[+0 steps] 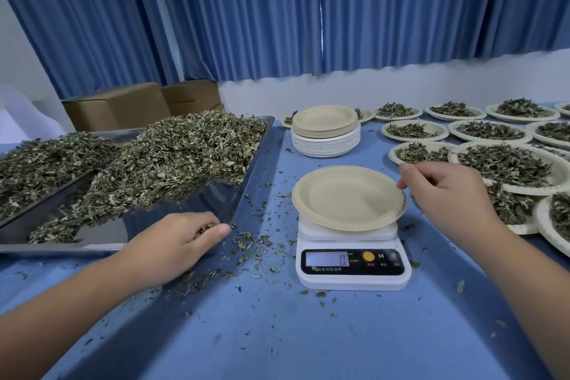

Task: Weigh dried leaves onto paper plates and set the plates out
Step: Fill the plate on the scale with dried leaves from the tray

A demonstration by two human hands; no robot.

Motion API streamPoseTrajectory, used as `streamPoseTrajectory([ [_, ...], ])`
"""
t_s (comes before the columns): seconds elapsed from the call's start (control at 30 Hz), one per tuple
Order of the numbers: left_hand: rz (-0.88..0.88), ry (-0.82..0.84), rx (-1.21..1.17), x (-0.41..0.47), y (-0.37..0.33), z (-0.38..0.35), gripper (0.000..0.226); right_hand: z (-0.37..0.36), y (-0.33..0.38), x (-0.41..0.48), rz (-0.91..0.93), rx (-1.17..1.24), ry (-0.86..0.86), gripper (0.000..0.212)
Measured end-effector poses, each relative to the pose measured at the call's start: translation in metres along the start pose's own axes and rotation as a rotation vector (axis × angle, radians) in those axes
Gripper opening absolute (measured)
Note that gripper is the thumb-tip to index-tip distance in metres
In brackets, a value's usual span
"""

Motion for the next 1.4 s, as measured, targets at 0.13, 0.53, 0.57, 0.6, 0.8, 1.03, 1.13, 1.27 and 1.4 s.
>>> streamPoseTrajectory([
  [0.13, 0.038, 0.060, -0.083, 0.011, 0.006, 0.002, 0.043, 0.000, -0.001, -0.001, -0.012, 0.012, 0.003, 0.040],
  [0.53, 0.041, -0.005, -0.186, 0.079, -0.027, 0.029, 0.038, 0.000, -0.007, 0.003, -0.055, 0.031, -0.014, 0.036],
  [0.57, -0.003, -0.046, -0.208, 0.085, -0.043, 0.028, 0.036, 0.000, -0.007, 0.003, -0.052, 0.022, -0.011, 0.036],
  [0.6, -0.050, -0.077, -0.237, 0.091, -0.061, 0.024, 0.035, -0.001, -0.007, 0.004, -0.050, 0.013, -0.006, 0.037],
  [0.8, -0.221, -0.081, -0.340, 0.117, -0.139, -0.015, 0.030, 0.000, -0.007, 0.004, -0.049, -0.003, -0.016, 0.037],
  [1.03, -0.348, 0.184, -0.178, 0.119, -0.154, -0.038, 0.057, 0.001, -0.005, 0.004, -0.020, 0.001, -0.012, 0.036],
  [1.13, -0.394, 0.143, -0.186, 0.116, -0.155, -0.025, 0.068, 0.000, -0.005, 0.005, -0.007, 0.005, -0.011, 0.037],
  [1.27, -0.302, -0.113, -0.106, 0.139, -0.123, 0.010, 0.041, 0.002, -0.008, 0.005, -0.003, 0.025, -0.036, 0.035],
  [1.4, 0.008, -0.210, -0.006, 0.180, -0.045, 0.033, 0.028, 0.002, -0.010, 0.008, 0.002, 0.039, -0.053, 0.035],
])
Point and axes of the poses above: each hand's wrist, its own x-axis towards the middle knuckle, its own z-axis out of the back of the hand, y = z × x, the point moved 6 cm from there along x, towards the middle knuckle, and after that the axes turned 5 degrees about -x, right-handed, at the moved point
